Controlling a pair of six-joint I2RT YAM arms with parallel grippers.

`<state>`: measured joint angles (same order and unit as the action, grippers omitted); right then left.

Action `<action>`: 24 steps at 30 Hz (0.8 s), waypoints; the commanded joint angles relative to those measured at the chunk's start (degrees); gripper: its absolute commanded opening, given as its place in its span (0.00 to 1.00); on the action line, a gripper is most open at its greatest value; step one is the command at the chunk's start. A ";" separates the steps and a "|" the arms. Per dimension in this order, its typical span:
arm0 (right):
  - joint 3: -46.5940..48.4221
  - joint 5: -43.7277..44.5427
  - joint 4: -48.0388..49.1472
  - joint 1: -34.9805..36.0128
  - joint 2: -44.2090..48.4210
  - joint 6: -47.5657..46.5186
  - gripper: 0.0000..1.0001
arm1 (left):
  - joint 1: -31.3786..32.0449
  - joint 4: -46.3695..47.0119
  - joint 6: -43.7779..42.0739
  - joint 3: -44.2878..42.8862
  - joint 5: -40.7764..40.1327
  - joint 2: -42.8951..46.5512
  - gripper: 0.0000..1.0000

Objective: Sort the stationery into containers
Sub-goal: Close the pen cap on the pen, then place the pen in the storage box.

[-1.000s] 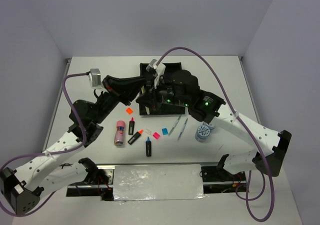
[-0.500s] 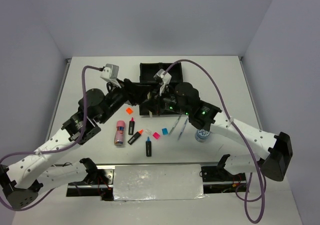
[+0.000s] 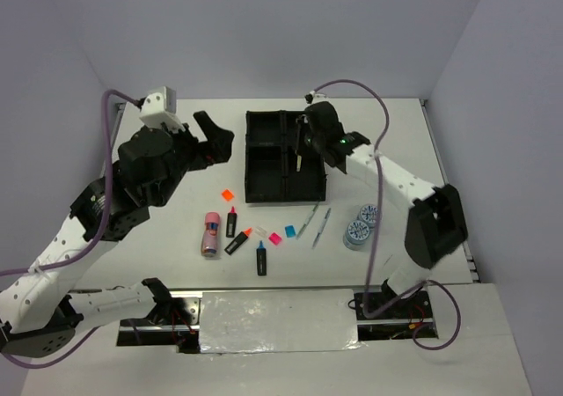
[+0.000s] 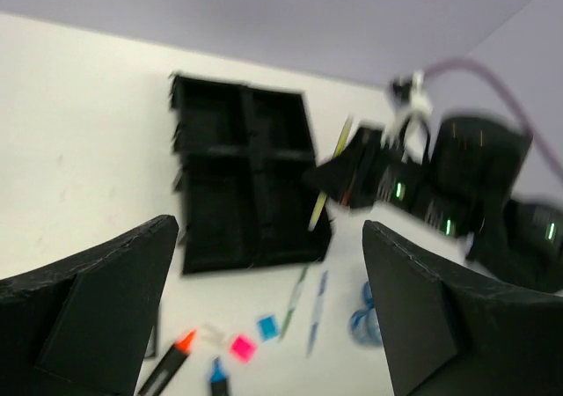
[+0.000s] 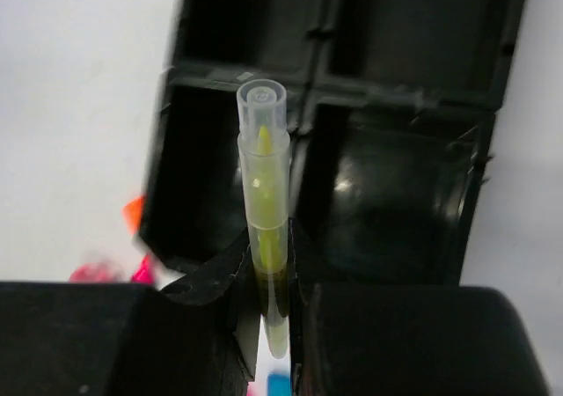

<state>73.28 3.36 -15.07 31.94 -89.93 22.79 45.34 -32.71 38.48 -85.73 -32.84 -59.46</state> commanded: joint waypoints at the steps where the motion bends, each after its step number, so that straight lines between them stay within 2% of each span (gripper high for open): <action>1: 9.85 8.94 -13.66 -1.36 -9.28 1.65 0.00 | -0.08 -9.38 -3.76 3.54 0.32 1.62 0.99; 5: 12.07 10.80 -14.64 -1.97 -13.42 3.31 0.00 | -0.17 -9.74 -6.48 11.36 -0.82 5.14 0.99; 10: 10.14 9.66 -13.50 -2.50 -14.39 5.34 0.00 | -0.17 -8.08 -6.84 20.16 -1.09 7.78 0.99; 17: 8.64 7.11 -12.61 -2.50 -15.63 6.57 0.05 | -0.17 -8.95 -6.93 20.52 0.14 6.11 0.99; 18: 8.29 6.84 -12.01 -2.41 -15.45 6.66 0.10 | -0.17 -8.78 -7.01 20.78 0.23 6.11 0.99; 24: 6.44 6.05 -10.68 -2.50 -14.04 7.45 0.20 | -0.17 -8.51 -7.28 21.22 0.67 6.20 0.99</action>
<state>80.09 9.80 -27.51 29.78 -105.34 29.19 45.30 -42.83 32.91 -64.25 -32.58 -53.28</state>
